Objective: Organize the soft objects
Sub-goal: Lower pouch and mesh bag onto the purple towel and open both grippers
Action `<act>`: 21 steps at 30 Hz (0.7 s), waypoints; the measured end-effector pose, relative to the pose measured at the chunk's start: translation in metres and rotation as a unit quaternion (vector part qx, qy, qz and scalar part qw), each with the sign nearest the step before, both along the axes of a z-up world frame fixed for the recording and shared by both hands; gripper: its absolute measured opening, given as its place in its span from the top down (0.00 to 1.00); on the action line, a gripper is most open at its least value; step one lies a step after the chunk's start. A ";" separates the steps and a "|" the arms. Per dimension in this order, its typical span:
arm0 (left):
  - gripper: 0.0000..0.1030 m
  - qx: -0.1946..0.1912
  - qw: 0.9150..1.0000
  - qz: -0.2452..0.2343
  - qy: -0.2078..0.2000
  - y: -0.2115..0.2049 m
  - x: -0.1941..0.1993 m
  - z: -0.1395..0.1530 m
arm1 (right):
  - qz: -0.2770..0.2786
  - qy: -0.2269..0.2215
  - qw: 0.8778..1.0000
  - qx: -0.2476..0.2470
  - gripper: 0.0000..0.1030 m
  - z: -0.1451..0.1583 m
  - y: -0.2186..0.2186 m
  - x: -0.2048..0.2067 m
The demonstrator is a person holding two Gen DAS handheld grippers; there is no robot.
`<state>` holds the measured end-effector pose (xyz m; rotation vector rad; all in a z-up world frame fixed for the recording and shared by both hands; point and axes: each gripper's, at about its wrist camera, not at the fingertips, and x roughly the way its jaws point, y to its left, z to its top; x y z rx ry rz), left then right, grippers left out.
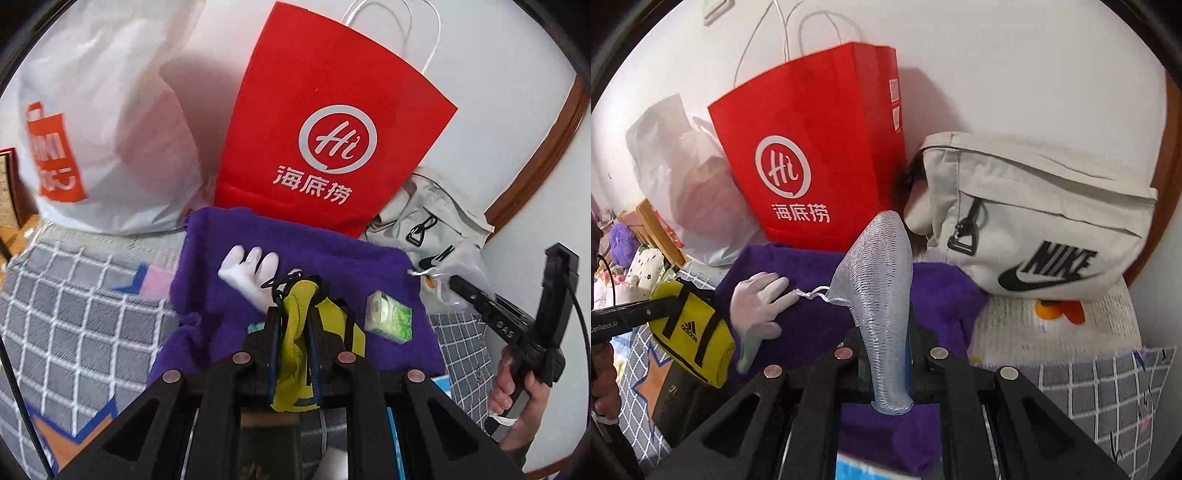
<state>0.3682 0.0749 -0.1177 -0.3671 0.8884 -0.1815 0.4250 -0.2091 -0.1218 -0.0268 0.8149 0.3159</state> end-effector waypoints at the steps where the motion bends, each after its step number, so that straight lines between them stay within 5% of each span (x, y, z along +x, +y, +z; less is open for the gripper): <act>1: 0.87 -0.001 1.000 -0.002 -0.001 0.000 0.004 -0.002 | 0.001 0.002 1.000 -0.002 0.90 -0.003 0.002 0.006; 18: 0.81 0.026 0.998 -0.007 0.061 0.002 0.046 -0.058 | 0.046 0.096 0.993 -0.055 0.86 -0.074 0.033 0.070; 21: 0.79 0.021 0.997 -0.003 0.071 0.006 0.047 -0.066 | 0.059 0.110 0.991 -0.056 0.73 -0.078 0.038 0.070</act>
